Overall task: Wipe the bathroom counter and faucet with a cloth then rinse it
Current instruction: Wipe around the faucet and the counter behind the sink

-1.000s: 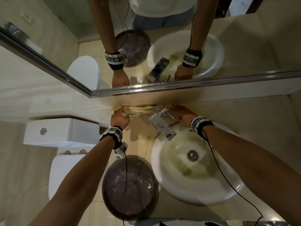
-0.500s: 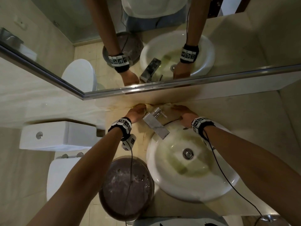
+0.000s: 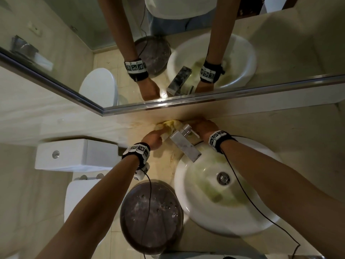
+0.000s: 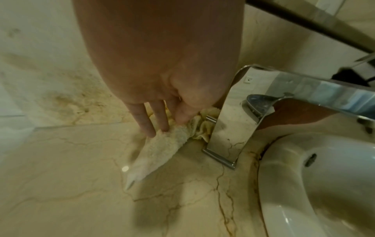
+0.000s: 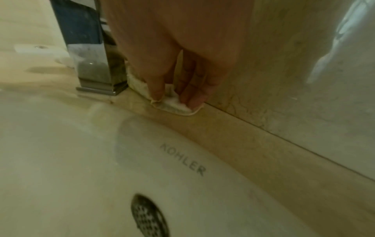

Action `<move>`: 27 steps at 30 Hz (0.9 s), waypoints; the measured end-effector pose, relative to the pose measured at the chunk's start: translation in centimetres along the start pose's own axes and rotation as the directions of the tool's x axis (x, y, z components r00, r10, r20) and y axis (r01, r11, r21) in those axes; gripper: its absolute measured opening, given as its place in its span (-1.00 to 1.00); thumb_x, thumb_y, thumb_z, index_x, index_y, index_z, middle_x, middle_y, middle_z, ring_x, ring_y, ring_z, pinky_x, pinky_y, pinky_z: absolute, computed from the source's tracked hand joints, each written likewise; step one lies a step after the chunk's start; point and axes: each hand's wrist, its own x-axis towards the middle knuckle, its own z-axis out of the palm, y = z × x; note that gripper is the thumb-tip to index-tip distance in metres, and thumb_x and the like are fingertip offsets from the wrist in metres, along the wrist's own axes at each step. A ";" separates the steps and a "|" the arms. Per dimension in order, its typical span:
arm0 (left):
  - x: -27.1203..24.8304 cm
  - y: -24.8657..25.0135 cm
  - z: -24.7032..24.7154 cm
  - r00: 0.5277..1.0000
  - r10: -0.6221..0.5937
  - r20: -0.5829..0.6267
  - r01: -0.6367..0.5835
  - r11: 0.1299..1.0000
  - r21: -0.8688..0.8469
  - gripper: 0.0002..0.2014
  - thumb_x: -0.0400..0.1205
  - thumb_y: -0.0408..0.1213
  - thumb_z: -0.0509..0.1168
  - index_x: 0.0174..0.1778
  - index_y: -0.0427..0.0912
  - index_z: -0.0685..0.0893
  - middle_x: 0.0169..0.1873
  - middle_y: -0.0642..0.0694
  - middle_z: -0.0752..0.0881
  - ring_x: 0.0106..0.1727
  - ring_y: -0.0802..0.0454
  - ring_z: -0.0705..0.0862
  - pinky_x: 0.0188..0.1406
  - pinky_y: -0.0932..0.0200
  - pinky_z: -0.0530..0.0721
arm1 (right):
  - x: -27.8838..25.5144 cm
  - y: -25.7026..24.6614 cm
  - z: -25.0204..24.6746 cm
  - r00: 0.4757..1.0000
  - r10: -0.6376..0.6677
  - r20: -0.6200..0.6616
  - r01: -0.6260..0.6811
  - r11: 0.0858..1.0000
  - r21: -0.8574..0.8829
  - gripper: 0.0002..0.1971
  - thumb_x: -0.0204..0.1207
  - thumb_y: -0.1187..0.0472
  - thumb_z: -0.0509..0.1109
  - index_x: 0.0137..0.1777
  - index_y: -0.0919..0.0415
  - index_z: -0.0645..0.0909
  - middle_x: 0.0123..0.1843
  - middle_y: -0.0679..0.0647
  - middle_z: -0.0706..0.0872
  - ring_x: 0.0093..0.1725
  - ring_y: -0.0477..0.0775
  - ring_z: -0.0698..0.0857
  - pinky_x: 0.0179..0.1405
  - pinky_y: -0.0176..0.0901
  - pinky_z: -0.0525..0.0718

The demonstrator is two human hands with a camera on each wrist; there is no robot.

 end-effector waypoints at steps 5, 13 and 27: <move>0.1 0.3 0.0 0.999 -0.038 0.020 0.038 0.999 -0.017 -0.19 0.66 -0.56 0.03 0.69 0.39 0.17 0.66 -0.14 0.35 0.51 -0.21 0.51 0.36 0.09 0.53 | -0.9 2.4 0.3 0.993 0.120 -0.015 -0.121 0.991 -0.053 -0.62 0.75 0.19 0.18 0.52 0.10 0.53 0.43 0.16 0.64 0.37 0.24 0.63 0.23 0.02 0.59; 1.6 3.4 0.2 0.992 0.129 -0.007 -0.129 0.991 0.043 -0.32 0.76 -0.34 0.17 0.68 0.41 0.16 0.71 0.18 0.22 0.67 0.00 0.32 0.60 0.12 0.30 | -5.2 10.8 -1.6 0.882 0.462 -0.090 -0.465 0.885 -0.009 -0.71 0.69 0.32 0.17 0.32 0.22 0.62 0.29 0.24 0.70 0.25 0.33 0.69 0.20 0.10 0.64; -2.8 2.4 0.2 0.980 -0.087 -0.179 0.087 0.996 -0.005 -0.29 0.58 -0.54 0.07 0.63 0.11 0.43 0.53 -0.12 0.56 0.47 -0.13 0.58 0.39 -0.12 0.61 | -5.2 7.9 -0.4 0.931 0.361 -0.056 -0.351 0.927 0.132 -0.30 0.50 -0.17 0.26 0.64 -0.06 0.24 0.70 0.19 0.24 0.68 0.38 0.20 0.59 0.52 0.12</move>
